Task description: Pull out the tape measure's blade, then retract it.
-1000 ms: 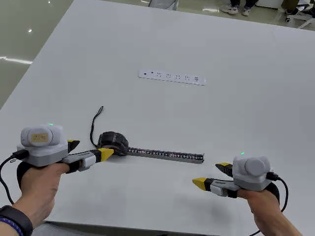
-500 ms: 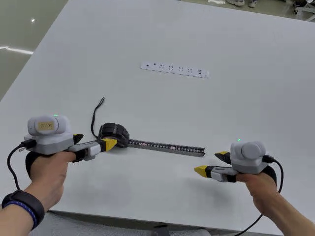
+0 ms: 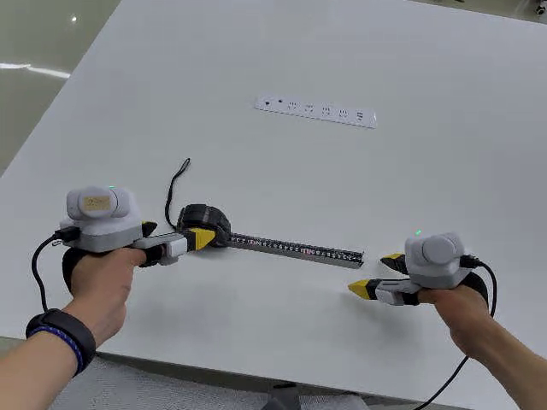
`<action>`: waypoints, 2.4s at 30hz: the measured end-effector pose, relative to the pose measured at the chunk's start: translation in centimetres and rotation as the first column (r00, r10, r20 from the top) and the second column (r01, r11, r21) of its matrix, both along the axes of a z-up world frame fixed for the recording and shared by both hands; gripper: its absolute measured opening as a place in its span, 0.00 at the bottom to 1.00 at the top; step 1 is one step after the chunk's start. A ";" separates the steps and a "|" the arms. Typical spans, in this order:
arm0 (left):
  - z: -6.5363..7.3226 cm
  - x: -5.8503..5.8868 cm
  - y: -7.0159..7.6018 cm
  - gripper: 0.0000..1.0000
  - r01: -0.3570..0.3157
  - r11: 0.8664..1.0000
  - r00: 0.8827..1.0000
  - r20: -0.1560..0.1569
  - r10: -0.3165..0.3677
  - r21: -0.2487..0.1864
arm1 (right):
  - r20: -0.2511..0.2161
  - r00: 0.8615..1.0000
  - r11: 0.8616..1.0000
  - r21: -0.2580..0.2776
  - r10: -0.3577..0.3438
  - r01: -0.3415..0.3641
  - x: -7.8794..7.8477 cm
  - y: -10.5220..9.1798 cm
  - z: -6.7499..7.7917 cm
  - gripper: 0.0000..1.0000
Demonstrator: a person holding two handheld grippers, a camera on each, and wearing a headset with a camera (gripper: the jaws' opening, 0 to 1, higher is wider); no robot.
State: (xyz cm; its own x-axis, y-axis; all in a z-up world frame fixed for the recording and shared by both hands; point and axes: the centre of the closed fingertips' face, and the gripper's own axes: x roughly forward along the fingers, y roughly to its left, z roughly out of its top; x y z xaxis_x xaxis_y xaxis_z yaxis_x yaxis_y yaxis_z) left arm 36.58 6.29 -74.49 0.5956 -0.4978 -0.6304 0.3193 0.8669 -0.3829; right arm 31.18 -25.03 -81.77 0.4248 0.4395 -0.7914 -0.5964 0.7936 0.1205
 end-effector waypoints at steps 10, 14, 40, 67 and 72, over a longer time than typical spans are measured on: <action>-0.4 1.0 -0.9 0.68 -0.035 0.999 0.999 -0.024 0.035 0.000 | -0.001 0.992 0.990 -0.065 0.124 -0.123 1.0 0.2 -0.4 0.49; -0.5 1.4 -1.3 0.68 -0.050 0.999 0.998 -0.033 0.050 -0.013 | 0.002 0.978 0.971 -0.120 0.211 -0.209 1.2 0.5 -0.5 0.48; -1.1 1.9 -1.9 0.67 -0.071 0.997 0.995 -0.068 0.069 -0.025 | 0.011 0.938 0.932 -0.121 0.345 -0.342 1.7 1.7 -0.7 0.16; -1.2 1.7 -2.2 0.66 -0.074 0.997 0.994 -0.078 0.071 -0.035 | 0.002 0.944 0.938 -0.117 0.329 -0.327 1.2 1.8 -0.7 0.16; -1.1 1.7 -2.5 0.66 -0.078 0.996 0.994 -0.077 0.074 -0.047 | 0.005 0.943 0.937 -0.121 0.332 -0.329 1.1 1.8 -0.6 0.17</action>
